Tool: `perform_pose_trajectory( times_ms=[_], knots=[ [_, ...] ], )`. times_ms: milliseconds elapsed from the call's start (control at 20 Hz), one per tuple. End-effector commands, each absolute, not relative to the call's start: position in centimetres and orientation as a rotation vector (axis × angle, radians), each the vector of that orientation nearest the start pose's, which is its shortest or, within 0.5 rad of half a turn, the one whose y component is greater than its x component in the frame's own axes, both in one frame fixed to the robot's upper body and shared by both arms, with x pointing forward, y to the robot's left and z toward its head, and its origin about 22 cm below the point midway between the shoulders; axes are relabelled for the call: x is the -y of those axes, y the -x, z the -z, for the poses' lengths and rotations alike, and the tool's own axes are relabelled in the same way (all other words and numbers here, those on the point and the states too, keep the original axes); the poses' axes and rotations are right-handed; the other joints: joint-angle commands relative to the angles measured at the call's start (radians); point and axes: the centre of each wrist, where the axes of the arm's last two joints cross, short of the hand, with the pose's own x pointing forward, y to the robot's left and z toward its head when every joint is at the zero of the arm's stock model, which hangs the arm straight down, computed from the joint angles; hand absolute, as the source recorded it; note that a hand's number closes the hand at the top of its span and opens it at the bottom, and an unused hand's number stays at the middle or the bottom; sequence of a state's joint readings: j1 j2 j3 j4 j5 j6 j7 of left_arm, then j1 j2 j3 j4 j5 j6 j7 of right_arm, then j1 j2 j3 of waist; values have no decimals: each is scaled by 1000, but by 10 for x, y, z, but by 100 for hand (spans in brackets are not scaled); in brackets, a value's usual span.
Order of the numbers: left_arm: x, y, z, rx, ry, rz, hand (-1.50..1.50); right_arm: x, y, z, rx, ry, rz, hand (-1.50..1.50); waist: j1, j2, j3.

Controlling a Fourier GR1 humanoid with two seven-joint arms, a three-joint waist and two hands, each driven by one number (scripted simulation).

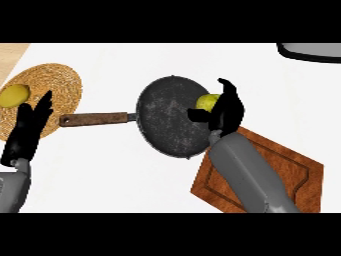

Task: Pick the pear from the cutting board and place it in the pan

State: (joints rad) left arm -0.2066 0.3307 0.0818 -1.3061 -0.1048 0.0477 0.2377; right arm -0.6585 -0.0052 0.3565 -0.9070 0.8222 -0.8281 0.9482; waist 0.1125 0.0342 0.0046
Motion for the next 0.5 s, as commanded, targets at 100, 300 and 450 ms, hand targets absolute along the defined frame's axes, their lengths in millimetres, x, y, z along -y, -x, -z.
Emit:
perform_pose_trajectory(
  times_ms=[100,300,450],
  knots=[
    [-320,-303,-26,1278,-419,175,0,78,-370,-16,1242,968,91,-150,8,5,-1],
    [-318,-296,-23,1256,-428,186,0,83,-368,-5,1335,1003,202,-150,10,-1,0],
    [-308,-297,-15,1252,-426,198,0,78,-373,-11,1395,1006,267,-150,-8,-5,-1]
  ],
)
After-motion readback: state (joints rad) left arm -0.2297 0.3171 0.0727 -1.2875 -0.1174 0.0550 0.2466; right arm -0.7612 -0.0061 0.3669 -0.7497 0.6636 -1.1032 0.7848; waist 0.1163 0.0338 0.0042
